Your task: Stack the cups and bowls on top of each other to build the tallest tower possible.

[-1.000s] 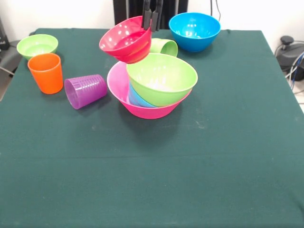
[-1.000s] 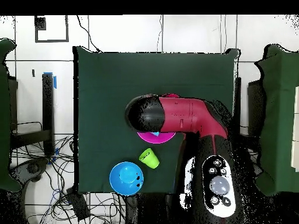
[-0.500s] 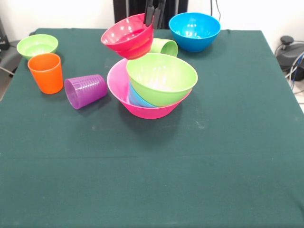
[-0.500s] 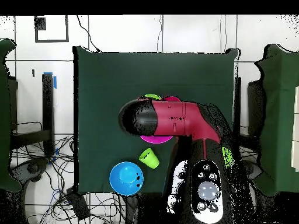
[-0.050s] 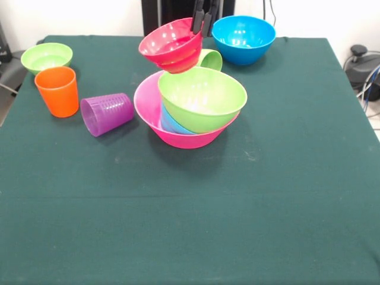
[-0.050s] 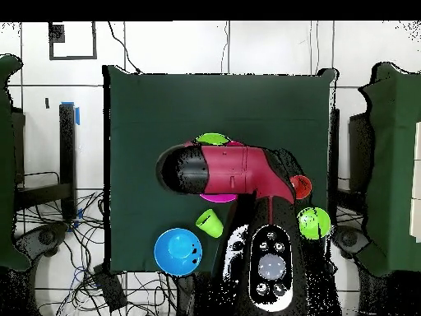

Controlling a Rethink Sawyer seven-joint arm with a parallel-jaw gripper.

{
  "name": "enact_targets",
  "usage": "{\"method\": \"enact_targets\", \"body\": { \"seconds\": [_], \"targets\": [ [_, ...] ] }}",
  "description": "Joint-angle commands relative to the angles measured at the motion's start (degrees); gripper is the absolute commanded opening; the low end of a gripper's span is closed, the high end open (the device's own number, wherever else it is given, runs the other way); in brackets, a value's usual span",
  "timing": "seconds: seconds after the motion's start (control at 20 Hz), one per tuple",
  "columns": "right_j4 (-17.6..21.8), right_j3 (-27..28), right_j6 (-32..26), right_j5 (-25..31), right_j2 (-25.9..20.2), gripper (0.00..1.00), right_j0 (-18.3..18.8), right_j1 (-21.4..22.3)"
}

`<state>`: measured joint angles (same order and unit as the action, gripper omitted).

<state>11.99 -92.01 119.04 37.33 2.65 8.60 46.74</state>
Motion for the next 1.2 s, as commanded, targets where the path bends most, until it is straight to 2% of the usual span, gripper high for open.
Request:
{"method": "enact_targets", "body": {
  "seconds": [0.05,0.2,0.25,0.55,0.95,1.0,1.1,1.2],
  "targets": [
    [-2.4,-1.6,10.6,-2.5,-0.8,0.00,-0.8,-3.7],
    [-3.3,-2.0,10.1,-2.7,-0.7,0.00,-0.6,-3.7],
    [-3.5,-2.1,9.9,-2.8,-0.7,1.00,-0.6,-3.7],
    [-3.6,-2.0,10.1,-3.7,0.6,1.00,-1.7,-4.0],
    [-4.2,-1.7,8.8,-4.3,0.5,1.00,-1.1,-4.7],
    [-4.4,-2.1,8.1,-5.4,-0.2,1.00,-0.3,-4.9],
    [-4.8,-3.7,4.6,-10.0,-3.6,1.00,3.9,-6.0],
    [-5.8,-4.6,-2.4,-13.1,-10.2,1.00,11.3,-8.2]
  ]
}}
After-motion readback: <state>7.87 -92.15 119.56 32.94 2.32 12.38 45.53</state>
